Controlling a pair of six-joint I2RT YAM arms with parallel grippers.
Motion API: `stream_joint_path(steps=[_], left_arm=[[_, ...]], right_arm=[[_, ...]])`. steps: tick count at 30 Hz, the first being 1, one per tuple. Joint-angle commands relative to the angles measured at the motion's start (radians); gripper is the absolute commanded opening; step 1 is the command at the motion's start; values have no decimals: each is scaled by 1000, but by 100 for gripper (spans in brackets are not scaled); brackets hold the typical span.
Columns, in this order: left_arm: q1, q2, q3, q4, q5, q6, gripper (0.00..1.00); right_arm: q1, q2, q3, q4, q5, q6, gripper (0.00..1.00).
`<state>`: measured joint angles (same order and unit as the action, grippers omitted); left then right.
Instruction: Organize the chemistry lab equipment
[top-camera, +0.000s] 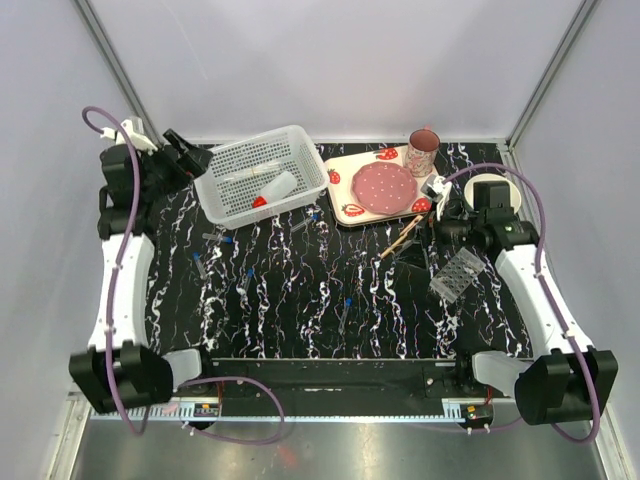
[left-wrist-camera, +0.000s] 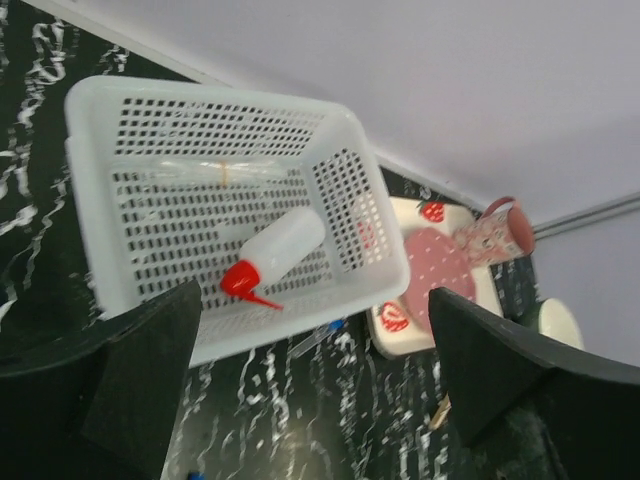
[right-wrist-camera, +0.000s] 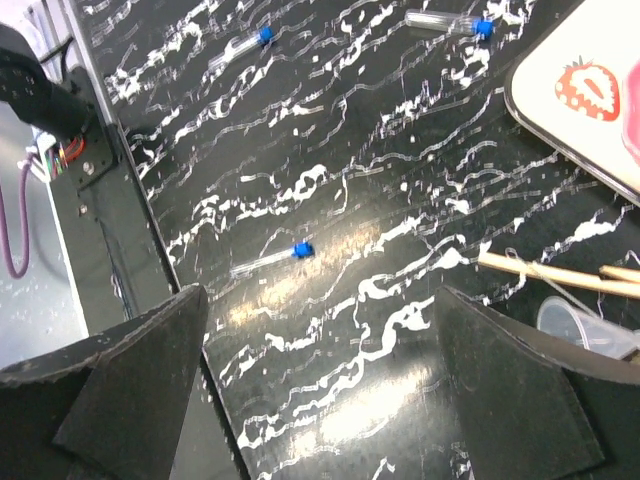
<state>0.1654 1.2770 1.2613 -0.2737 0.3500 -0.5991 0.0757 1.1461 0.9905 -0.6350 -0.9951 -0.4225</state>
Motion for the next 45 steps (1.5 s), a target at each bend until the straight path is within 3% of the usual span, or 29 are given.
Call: stream_joint_path(steps=[1,7,12,17,22,37,45], left_arm=[[5,-197,-144,-61,-71,203,99],[5,-409,-344,-79,21,232,99],[3,-502,-451,-130,133,248,99],[3,-515,-525,-130,233,263,99],[2,-498,-540,-145,277,266,99],[-23,-501,-576,-163,262,260,99],[-33,-501,-579,-160,259,257,99]], right_arm=[[-4,-2,99,-221,88,-147,99],[-4,10,152,-293,194,-176,100],[-4,44,154,-285,404,-180,100],[-4,92,116,-215,596,-125,100],[-2,150,66,-143,662,-113,96],[16,386,102,11,711,-84,58],[48,464,88,92,782,-84,48]])
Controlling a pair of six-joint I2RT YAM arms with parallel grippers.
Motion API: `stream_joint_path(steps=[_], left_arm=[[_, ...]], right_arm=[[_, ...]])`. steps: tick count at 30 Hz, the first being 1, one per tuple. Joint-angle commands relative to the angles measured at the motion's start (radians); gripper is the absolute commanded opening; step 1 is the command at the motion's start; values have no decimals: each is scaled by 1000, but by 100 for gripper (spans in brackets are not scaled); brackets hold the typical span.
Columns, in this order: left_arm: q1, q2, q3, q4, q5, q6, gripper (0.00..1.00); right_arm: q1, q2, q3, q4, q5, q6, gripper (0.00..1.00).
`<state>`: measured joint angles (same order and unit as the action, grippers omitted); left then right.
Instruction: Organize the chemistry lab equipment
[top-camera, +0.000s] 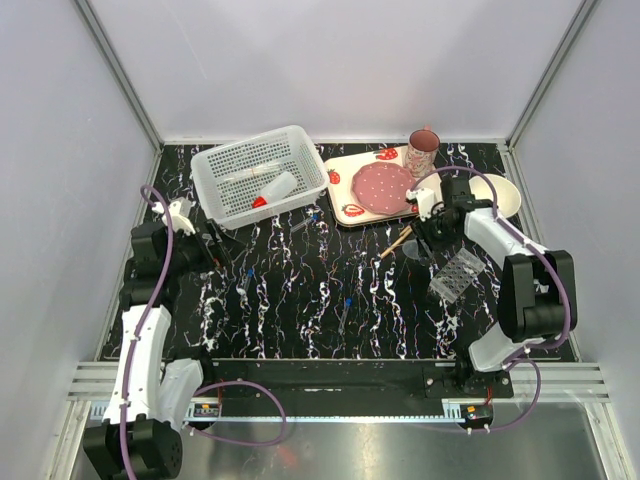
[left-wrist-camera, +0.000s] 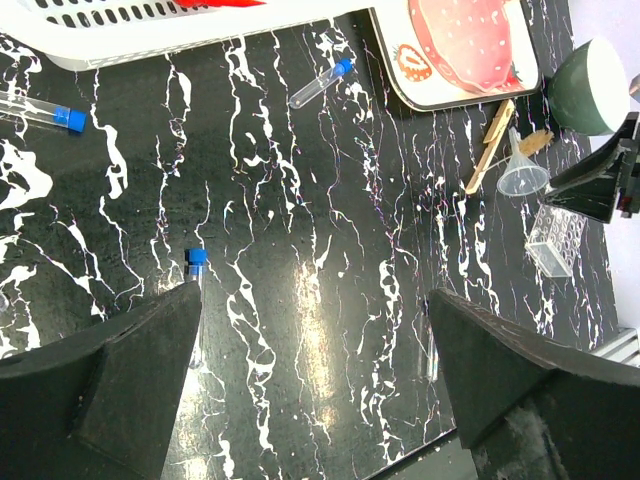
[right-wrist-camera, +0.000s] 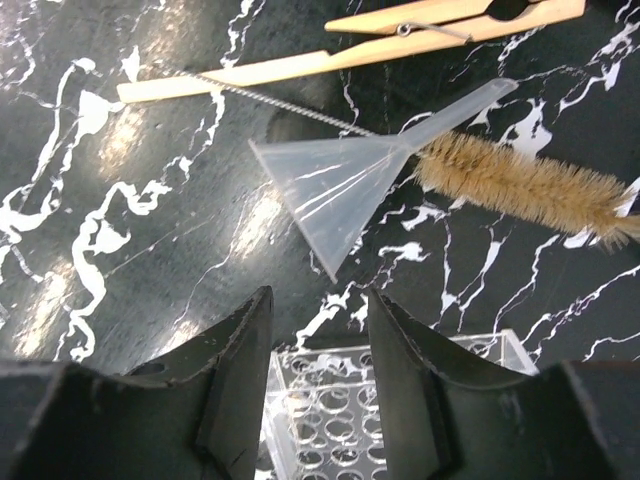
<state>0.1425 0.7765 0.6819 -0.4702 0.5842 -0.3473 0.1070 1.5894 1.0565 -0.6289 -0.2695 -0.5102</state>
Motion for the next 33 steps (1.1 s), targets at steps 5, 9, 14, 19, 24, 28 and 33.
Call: stream_joint_path(steps=[5,9,14,19,24,28,33], left_arm=[[-17,-3,1,36,22,5,99],[-27,-6,1,36,23,5,99],[-38,-11,1,42,31,5,99],[-43,-16,-1,47,40,4,99],[-50,-17,-1,53,49,2,99],[-58,-19,-1,67,86,-4,99],[-115,-46,-22,117,140,-15,99]], right_arm=[[31,56,19,141,107,1,42],[42,81,16,156,134,13,34],[48,77,-6,159,150,19,21],[48,26,-38,156,156,19,13],[48,-60,-50,118,141,1,9],[48,-134,-56,57,104,-39,7],[48,-230,-67,-6,38,-70,6]])
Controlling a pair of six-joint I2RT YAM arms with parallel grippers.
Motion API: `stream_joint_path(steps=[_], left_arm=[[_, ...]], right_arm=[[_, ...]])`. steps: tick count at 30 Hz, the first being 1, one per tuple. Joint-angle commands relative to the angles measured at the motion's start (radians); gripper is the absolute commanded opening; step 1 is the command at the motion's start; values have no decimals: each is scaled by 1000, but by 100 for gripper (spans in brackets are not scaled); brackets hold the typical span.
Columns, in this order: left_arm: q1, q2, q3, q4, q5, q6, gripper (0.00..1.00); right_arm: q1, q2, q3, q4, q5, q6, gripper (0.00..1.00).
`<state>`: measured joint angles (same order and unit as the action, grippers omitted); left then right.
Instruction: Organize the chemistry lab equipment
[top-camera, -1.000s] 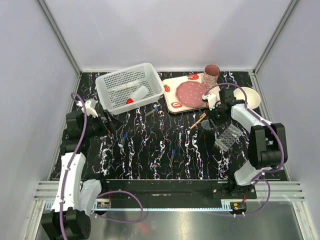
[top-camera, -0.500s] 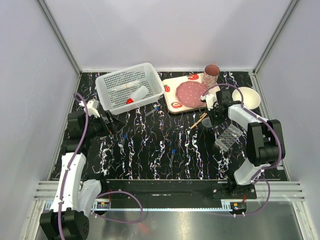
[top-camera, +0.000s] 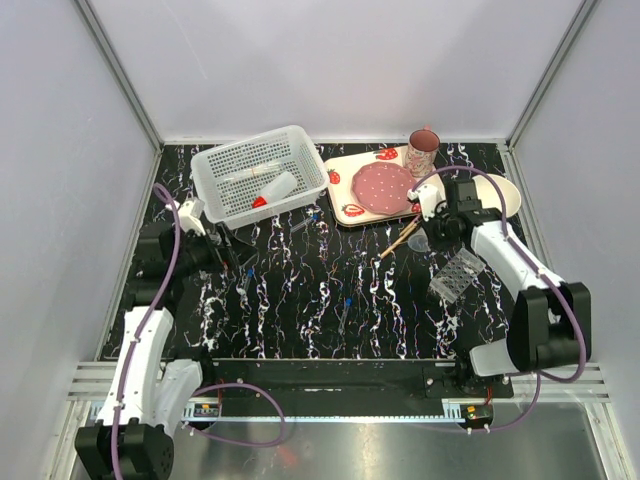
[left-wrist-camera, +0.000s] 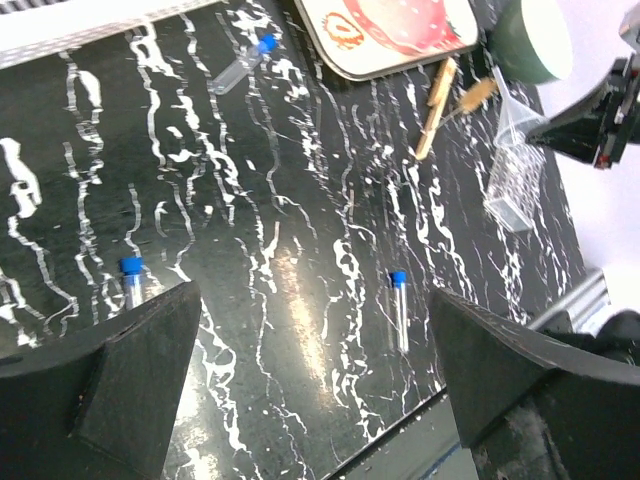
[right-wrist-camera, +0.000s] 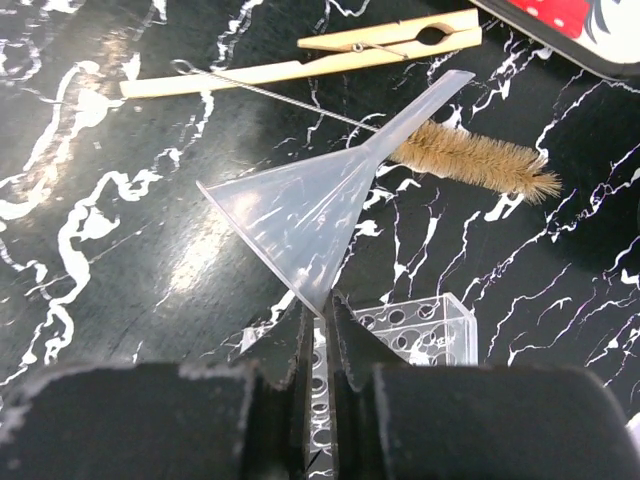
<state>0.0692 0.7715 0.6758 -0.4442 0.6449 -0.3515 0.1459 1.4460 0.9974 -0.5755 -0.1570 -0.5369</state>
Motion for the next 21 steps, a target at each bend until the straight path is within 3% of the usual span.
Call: stream_joint_path(steps=[1,5,12,21], left_arm=[[-55,-49,-21,114,82,-12,99],[-182,-96,-50,157,41,-12,99],[-402,-162,-79,200,-65,13,99],[-692,-79,-71,263,-244,68,99]], right_arm=[[9,-98,-8,-70,-88,-51,6],[7,-142,-5,-148,-206,-86,6],[11,-171,-2,-314,-605,-239,6],[52,-69,9,-434,-843,-325,6]])
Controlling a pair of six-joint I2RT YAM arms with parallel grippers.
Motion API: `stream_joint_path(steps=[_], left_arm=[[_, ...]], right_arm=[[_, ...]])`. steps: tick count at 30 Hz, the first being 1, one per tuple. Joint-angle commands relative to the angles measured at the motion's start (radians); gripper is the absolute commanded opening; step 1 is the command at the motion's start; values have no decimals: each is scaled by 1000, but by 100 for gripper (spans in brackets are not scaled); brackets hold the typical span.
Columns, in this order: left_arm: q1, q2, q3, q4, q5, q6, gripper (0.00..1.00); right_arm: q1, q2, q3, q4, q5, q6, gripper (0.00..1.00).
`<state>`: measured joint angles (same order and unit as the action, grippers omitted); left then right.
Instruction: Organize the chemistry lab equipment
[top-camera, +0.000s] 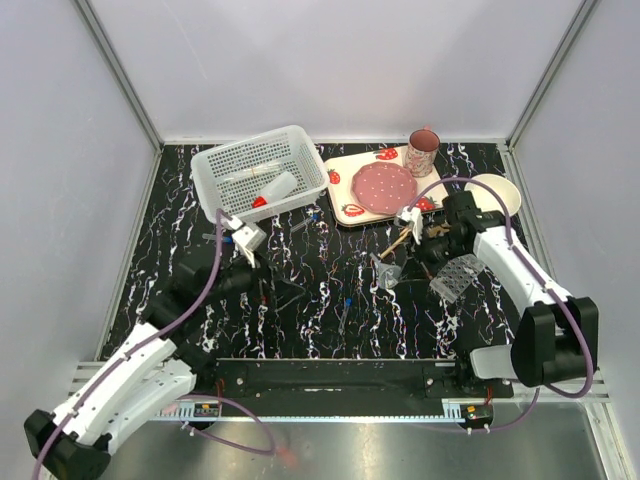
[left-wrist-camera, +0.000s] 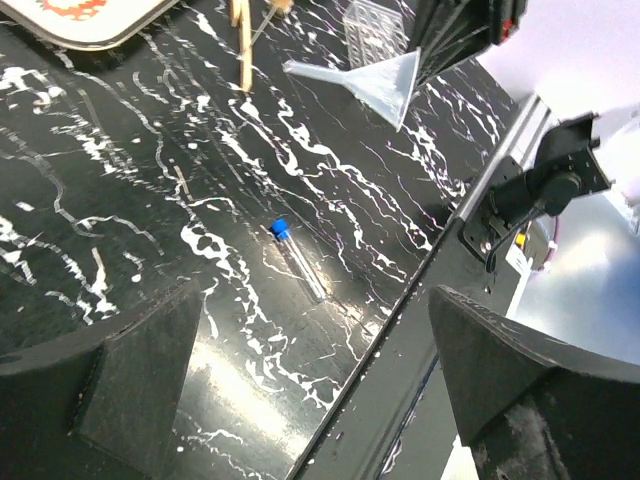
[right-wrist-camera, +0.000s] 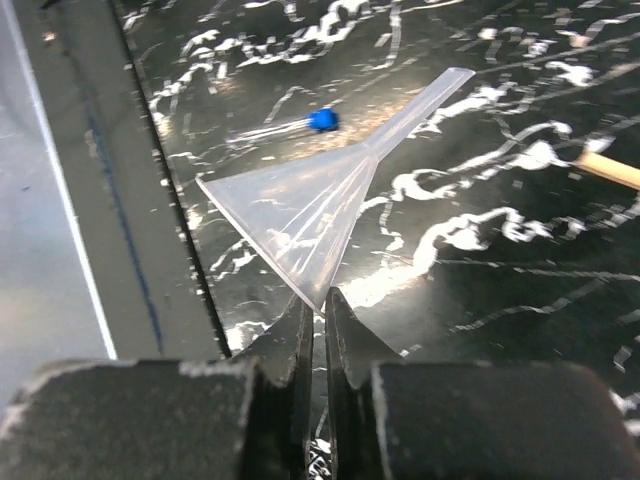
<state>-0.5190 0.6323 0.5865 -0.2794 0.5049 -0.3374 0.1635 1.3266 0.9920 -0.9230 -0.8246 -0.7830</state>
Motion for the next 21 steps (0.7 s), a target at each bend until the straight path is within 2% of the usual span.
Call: stream_joint_path(steps=[1,4,10,15,21], left_arm=[[-134,84,30,98,-133,90,99],[-295,194,114,66,-213,220,99],[-478,388,206,20,-331,556,99],[-561,487,188,115,-401,815,99],[-573,575,194,249,-372,850,99]], right_arm=[[42,63,23,-94,-183,-85,6],[70,120,57,-166,-214,-133,6],[80,201,97,-301,-310,-275,6],[122,247,112,-381,-341,-354,7],[192,290,140,-453,-354,-420,7]])
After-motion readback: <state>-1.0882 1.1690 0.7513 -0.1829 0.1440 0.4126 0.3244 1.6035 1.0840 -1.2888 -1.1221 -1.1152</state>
